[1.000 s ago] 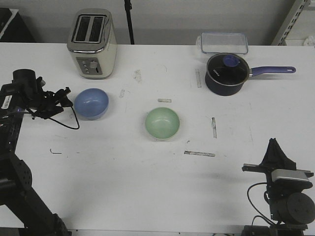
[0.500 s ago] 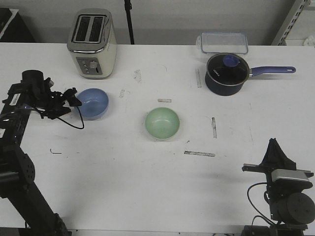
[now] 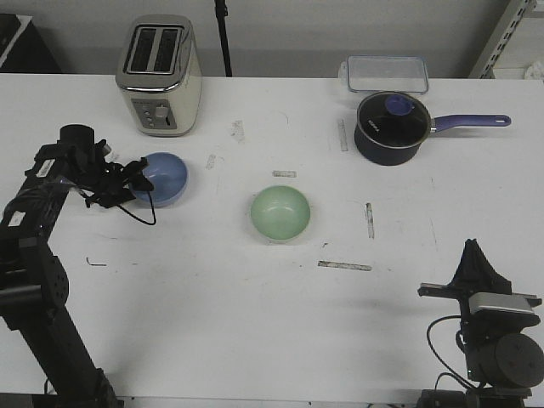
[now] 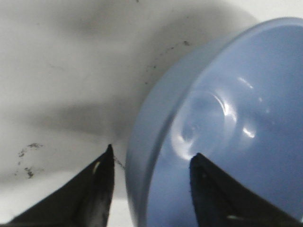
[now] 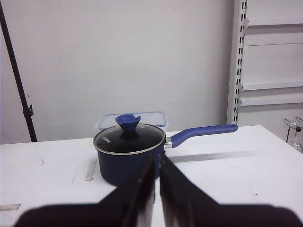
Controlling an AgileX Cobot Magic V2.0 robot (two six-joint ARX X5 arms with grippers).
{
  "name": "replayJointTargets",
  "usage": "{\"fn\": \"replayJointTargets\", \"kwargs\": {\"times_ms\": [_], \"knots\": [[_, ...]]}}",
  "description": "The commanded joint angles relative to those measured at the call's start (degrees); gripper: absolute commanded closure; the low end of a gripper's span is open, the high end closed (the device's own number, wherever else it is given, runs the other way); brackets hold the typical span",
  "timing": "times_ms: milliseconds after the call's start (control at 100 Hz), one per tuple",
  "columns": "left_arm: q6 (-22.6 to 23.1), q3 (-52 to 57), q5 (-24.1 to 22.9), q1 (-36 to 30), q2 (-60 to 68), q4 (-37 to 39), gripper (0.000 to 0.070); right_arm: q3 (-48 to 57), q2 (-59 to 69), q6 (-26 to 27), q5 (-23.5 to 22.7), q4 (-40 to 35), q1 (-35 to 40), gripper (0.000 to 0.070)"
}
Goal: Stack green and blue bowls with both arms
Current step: 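Close the left gripper on the blue bowl's rim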
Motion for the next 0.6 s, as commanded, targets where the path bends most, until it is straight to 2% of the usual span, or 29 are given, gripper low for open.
{"fn": "replayJointTargets", "kwargs": {"times_ms": [0,150,200,590], "knots": [[1.0,1.4,0.0,0.3,1.1,0.2,0.0606,0.1,-0.1,0.7,0.0,0.6,0.1,0.0694],[1.2,1.4,-1.5,0.3,1.1,0.1,0.063,0.1,-0.1,0.7,0.0,0.6,0.1,0.0693],[1.3,1.4,-1.8,0.3,1.1,0.1,0.07,0.1,-0.1,0.7,0.0,0.6,0.1,0.0693],[1.3,1.4,-1.6,-0.4,-1.7,-0.2,0.0699,0.1,-0.1,0.7,0.0,0.6,0.1,0.0694]]}}
